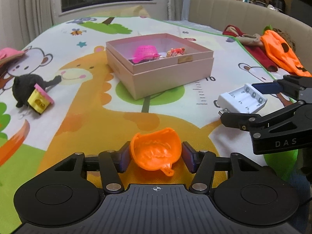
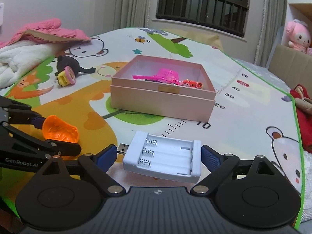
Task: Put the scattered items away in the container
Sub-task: 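Lift the orange toy and battery holder toward the pink box with both grippers, then drop the orange toy and battery holder into the pink box from both grippers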
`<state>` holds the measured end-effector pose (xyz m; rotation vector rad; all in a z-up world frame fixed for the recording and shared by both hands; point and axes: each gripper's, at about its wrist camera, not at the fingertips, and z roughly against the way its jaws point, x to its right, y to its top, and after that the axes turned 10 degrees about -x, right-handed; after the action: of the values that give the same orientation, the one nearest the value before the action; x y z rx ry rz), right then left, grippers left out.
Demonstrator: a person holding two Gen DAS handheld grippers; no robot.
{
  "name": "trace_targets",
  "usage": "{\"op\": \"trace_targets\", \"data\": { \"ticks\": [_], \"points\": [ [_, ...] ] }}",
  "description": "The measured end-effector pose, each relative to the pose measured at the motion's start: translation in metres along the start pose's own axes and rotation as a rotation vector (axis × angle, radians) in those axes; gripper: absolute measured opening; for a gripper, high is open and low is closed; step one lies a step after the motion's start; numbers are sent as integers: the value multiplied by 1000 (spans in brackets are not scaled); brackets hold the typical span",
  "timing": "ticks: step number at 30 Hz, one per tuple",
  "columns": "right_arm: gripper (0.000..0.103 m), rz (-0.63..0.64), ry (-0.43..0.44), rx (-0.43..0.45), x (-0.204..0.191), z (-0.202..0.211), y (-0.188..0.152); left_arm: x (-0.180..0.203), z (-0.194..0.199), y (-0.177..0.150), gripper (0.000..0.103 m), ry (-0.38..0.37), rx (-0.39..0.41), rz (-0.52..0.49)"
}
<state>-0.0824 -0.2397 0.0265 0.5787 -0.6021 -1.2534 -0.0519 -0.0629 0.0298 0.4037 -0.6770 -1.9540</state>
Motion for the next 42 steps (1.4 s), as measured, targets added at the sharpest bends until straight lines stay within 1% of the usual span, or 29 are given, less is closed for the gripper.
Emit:
{"op": "trace_targets", "data": {
  "ticks": [6, 12, 18, 22, 23, 25, 26, 27, 29, 30, 32, 33, 35, 38, 40, 42],
  "points": [
    [92, 36, 39, 20, -1, 8, 5, -1, 9, 14, 59, -25, 36, -36],
    [92, 41, 10, 56, 5, 8, 18, -13, 6, 50, 59, -54, 89, -27],
    [92, 30, -41, 147, 24, 1, 56, -28, -6, 111, 59, -109, 163, -29],
    [92, 34, -79, 224, 36, -15, 91, -35, -21, 166, 59, -120, 230, -51],
    [92, 33, -87, 243, 38, -21, 100, -38, -26, 181, 61, -130, 243, -46],
    [94, 27, -109, 266, 41, -35, 114, -47, -35, 207, 72, -168, 260, -20],
    [94, 29, -121, 257, 42, -44, 120, -51, -38, 214, 82, -177, 263, -8],
    [94, 33, -129, 246, 42, -51, 125, -55, -40, 220, 84, -180, 268, 1],
    [94, 36, -133, 236, 41, -60, 129, -63, -38, 220, 85, -156, 276, 12],
    [94, 36, -129, 232, 39, -62, 129, -67, -36, 217, 89, -145, 277, 16],
    [94, 33, -115, 226, 34, -62, 126, -77, -28, 201, 94, -106, 272, 21],
    [95, 32, -106, 221, 31, -62, 124, -82, -25, 192, 94, -75, 265, 21],
    [95, 34, -90, 203, 22, -63, 122, -89, -18, 169, 94, -6, 245, 17],
    [95, 61, -69, 188, 0, -62, 120, -104, -8, 128, 95, 67, 218, 37],
    [95, 93, -41, 188, -19, -58, 119, -116, 0, 101, 95, 95, 197, 77],
    [95, 128, -6, 190, -39, -55, 120, -129, 7, 71, 96, 97, 171, 127]
  ]
}}
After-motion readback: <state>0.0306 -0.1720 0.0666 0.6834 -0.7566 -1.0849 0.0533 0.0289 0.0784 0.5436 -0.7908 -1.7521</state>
